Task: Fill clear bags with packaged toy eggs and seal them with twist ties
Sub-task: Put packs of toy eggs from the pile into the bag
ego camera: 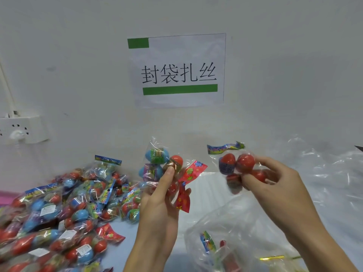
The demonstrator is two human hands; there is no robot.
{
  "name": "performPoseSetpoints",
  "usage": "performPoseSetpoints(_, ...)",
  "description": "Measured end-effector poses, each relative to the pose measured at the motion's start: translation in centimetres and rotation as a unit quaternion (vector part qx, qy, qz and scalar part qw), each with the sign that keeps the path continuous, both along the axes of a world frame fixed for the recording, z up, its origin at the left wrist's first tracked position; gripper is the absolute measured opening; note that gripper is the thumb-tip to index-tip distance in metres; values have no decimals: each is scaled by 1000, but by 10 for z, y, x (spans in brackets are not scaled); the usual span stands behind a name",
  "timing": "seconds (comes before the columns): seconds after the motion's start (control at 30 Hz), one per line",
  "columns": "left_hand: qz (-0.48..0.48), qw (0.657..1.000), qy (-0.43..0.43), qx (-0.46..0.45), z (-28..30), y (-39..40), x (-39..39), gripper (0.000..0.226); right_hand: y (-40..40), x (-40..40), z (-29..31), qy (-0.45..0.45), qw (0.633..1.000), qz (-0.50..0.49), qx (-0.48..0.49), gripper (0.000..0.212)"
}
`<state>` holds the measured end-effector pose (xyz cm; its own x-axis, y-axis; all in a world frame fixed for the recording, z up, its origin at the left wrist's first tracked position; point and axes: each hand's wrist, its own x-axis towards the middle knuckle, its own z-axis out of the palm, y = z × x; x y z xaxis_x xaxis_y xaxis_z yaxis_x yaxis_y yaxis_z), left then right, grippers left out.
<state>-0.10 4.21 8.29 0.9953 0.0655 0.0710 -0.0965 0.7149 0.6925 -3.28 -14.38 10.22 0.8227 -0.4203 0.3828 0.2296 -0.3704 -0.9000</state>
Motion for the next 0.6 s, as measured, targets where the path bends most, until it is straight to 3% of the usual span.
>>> performPoseSetpoints(0.07,-18,1000,-14,21,0,0,-1,71,-1,0,2,-19,1000,-17,-3,19)
performPoseSetpoints(0.17,-55,997,-27,44,1,-3,-5,68,3,1,3,-36,999,-17,32,24)
performPoseSetpoints(0.33,-167,983,-73,33,0,-14,-11,48,25,-2,1,-9,987,129,91,21)
performPoseSetpoints(0.43,-141,986,-82,41,-2,-15,-8,55,30,0,-1,16,982,184,35,18)
performPoseSetpoints(0.6,-57,992,-87,72,-5,-10,-3,41,24,-1,0,4,983,178,42,39)
